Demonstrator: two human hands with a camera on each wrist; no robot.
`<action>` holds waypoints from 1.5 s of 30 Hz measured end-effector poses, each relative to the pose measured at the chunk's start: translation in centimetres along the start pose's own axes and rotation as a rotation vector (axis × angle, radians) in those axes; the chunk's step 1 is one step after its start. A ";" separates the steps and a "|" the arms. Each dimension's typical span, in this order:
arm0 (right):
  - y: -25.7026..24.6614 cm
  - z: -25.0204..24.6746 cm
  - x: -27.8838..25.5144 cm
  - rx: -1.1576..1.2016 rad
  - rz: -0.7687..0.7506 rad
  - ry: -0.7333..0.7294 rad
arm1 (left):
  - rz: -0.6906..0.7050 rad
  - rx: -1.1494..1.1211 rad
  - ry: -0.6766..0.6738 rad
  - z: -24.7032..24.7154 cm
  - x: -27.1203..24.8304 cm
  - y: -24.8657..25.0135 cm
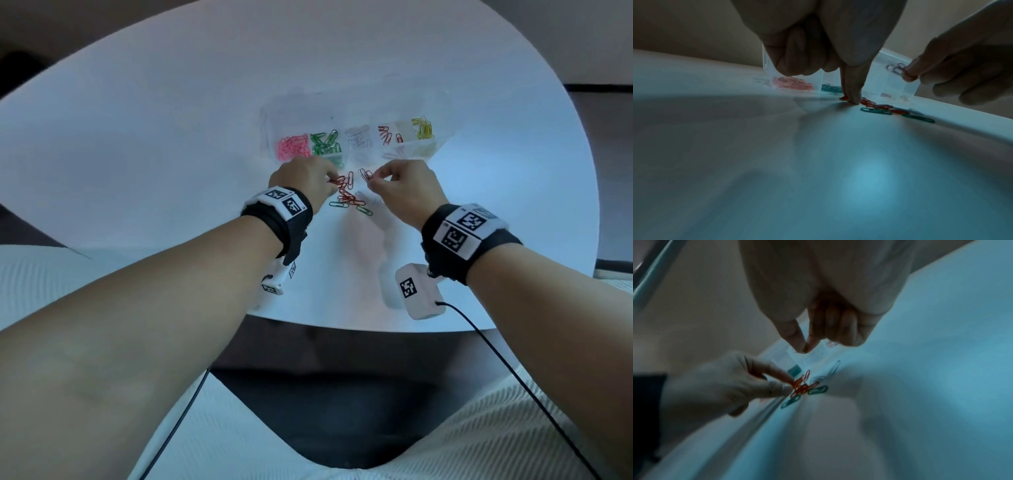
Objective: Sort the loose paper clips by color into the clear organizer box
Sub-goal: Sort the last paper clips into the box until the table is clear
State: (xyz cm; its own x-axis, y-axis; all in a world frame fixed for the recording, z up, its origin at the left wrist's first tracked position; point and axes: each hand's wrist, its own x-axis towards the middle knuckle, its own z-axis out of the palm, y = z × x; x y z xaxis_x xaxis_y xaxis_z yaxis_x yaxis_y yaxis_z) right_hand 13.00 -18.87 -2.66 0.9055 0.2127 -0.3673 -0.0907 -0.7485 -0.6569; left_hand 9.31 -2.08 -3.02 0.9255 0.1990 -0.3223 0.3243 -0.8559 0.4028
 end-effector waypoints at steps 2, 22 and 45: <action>0.2 -0.6 -0.6 0.300 0.113 -0.077 | -0.019 -0.005 0.003 0.0 0.2 0.0; -1.9 0.7 -0.5 1.152 0.461 -0.273 | -0.165 -1.576 -0.349 -3.4 -3.0 0.5; -2.7 -5.0 -5.7 1.265 0.392 -0.278 | 0.431 -0.155 -0.051 -4.7 -6.7 7.6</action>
State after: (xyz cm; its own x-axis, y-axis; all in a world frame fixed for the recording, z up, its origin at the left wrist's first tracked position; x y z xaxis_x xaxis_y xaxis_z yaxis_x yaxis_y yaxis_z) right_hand 10.19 -21.22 4.53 0.6328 0.3521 -0.6896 -0.7741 0.2654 -0.5748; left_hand 6.49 -7.66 6.25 0.9728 -0.1863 -0.1377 -0.0586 -0.7730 0.6317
